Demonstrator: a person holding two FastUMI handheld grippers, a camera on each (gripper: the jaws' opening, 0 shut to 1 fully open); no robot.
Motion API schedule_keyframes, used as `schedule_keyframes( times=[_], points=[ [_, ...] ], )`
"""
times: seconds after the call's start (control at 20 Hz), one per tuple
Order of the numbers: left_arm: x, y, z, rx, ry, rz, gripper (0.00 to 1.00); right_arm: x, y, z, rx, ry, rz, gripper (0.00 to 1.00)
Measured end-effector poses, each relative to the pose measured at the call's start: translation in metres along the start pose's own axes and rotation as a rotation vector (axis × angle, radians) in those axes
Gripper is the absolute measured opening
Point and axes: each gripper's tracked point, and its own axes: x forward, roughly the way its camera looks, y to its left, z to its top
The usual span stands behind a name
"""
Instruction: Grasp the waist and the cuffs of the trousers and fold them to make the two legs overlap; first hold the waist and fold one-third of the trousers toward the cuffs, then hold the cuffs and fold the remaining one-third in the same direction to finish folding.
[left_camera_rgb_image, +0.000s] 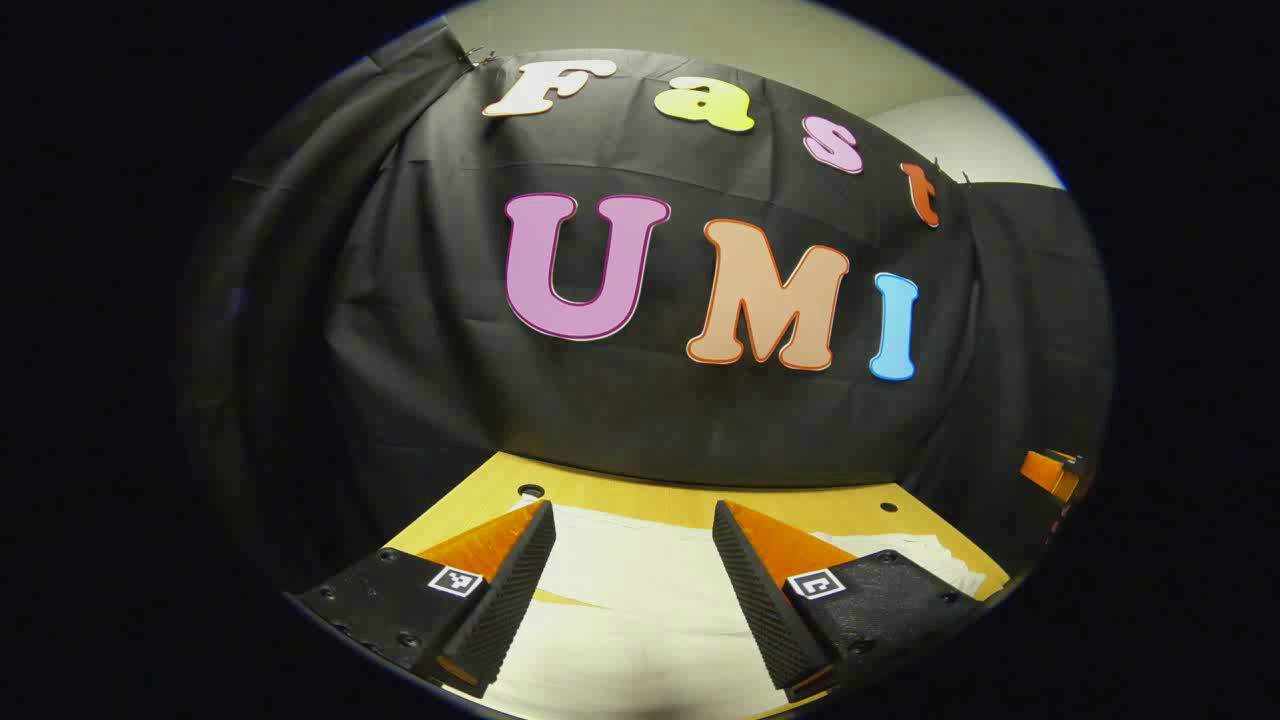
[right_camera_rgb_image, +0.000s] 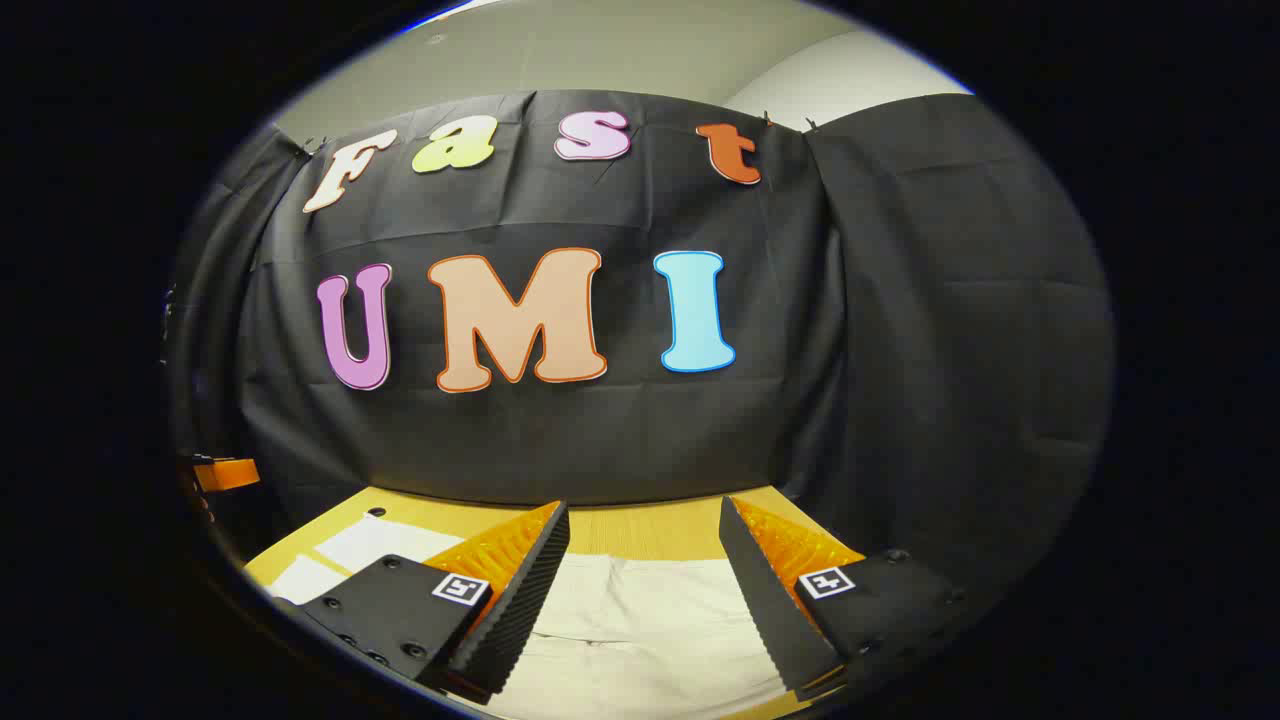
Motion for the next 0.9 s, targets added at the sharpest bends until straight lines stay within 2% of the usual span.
schedule_keyframes(
  times=[0.65, 0.7, 0.75, 0.9],
  points=[
    [-0.015, 0.002, -0.014, 0.006, 0.038, -0.042, 0.94, -0.027, 0.009, -0.01, 0.002, 0.026, -0.005, 0.96],
    [-0.015, 0.003, -0.014, 0.01, 0.038, -0.044, 0.94, -0.028, 0.009, -0.009, 0.002, 0.024, -0.007, 0.94],
    [-0.016, 0.003, -0.015, 0.016, 0.042, -0.045, 0.94, -0.031, 0.009, -0.009, 0.002, 0.023, -0.009, 0.96],
    [-0.018, 0.0, -0.017, 0.034, 0.056, -0.079, 0.94, -0.038, 0.012, -0.012, 0.0, 0.035, -0.009, 0.96]
  ],
)
